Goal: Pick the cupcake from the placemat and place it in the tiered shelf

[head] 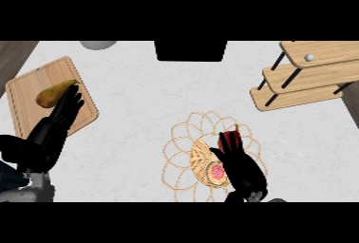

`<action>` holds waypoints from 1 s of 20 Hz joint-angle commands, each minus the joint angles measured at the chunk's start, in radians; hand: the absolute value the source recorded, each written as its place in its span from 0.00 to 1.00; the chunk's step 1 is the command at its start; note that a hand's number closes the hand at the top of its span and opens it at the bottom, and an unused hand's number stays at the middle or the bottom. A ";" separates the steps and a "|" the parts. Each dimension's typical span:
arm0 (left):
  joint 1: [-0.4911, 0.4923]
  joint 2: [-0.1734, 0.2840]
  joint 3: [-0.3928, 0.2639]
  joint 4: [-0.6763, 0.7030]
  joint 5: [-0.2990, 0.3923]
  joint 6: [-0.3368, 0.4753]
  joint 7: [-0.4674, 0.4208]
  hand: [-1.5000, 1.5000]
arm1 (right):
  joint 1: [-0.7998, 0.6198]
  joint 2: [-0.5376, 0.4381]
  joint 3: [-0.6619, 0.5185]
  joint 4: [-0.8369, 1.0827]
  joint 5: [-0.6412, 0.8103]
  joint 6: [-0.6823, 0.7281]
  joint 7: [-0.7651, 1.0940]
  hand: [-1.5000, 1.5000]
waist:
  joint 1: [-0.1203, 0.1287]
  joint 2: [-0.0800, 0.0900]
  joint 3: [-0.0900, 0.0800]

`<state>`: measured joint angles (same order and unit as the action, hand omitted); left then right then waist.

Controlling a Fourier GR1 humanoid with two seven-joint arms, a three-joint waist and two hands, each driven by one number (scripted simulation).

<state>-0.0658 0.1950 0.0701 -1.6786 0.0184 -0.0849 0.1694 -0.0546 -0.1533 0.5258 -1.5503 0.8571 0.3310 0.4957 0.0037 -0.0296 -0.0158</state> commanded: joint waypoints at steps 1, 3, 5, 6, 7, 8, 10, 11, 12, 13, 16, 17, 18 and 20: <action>0.042 -0.006 0.005 -0.034 0.012 -0.006 -0.005 0.50 | 0.036 0.011 0.020 0.151 0.067 -0.089 -0.014 1.00 | 0.005 0.030 0.016; 0.014 0.014 0.016 0.025 0.006 -0.029 -0.036 0.50 | 0.006 -0.003 0.008 0.170 0.110 -0.172 -0.073 1.00 | 0.001 0.031 0.016; -0.016 -0.015 0.007 0.028 -0.016 0.014 -0.019 0.50 | -0.033 0.010 0.009 0.194 0.141 -0.198 -0.084 1.00 | 0.000 0.032 0.016; -0.018 0.022 0.024 -0.007 0.023 -0.031 0.026 0.50 | -0.034 -0.010 -0.017 0.165 0.135 -0.192 -0.084 1.00 | 0.000 0.030 0.016; -0.018 -0.005 -0.004 -0.034 0.000 -0.002 0.043 0.50 | -0.032 -0.034 -0.025 0.223 0.140 -0.231 -0.139 1.00 | 0.004 0.031 0.017; 0.003 -0.002 0.013 0.005 0.003 -0.015 -0.024 0.50 | -0.054 -0.012 -0.024 0.207 0.149 -0.223 -0.121 1.00 | 0.002 0.031 0.016; -0.011 -0.002 0.009 0.018 -0.027 0.002 -0.013 0.50 | -0.046 -0.029 -0.028 0.149 0.165 -0.229 -0.125 1.00 | -0.003 0.030 0.016; -0.022 -0.019 -0.012 -0.012 -0.032 0.016 0.031 0.50 | -0.104 0.020 -0.032 0.167 0.189 -0.232 -0.087 1.00 | 0.000 0.030 0.016; -0.003 -0.019 -0.003 0.045 -0.037 0.005 -0.034 0.50 | -0.028 -0.073 -0.062 0.076 0.159 -0.262 -0.165 1.00 | -0.007 0.030 0.016; 0.007 -0.019 -0.011 -0.033 -0.023 0.004 0.030 0.50 | 0.010 -0.052 -0.052 0.054 0.164 -0.308 -0.170 1.00 | -0.005 0.028 0.016; -0.040 0.005 0.038 0.043 0.012 -0.023 0.006 0.50 | 0.085 -0.057 -0.033 -0.006 0.225 -0.357 -0.120 1.00 | -0.012 0.029 0.016; -0.017 0.008 0.029 0.001 0.012 -0.030 0.028 0.50 | 0.068 -0.062 -0.063 -0.017 0.215 -0.334 -0.108 1.00 | -0.008 0.028 0.016; 0.002 0.009 0.032 0.001 -0.001 -0.029 -0.019 0.50 | 0.127 -0.084 -0.043 -0.038 0.249 -0.379 -0.114 1.00 | -0.009 0.028 0.016; -0.006 0.007 0.048 0.002 0.014 -0.018 0.018 0.50 | 0.245 -0.126 -0.013 -0.197 0.273 -0.373 -0.072 1.00 | -0.017 0.026 0.015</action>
<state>-0.0740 0.1972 0.0975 -1.6796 0.0189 -0.1001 0.1818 0.0508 -0.2202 0.5047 -1.6402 1.0874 -0.0281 0.3742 -0.0027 -0.0161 -0.0049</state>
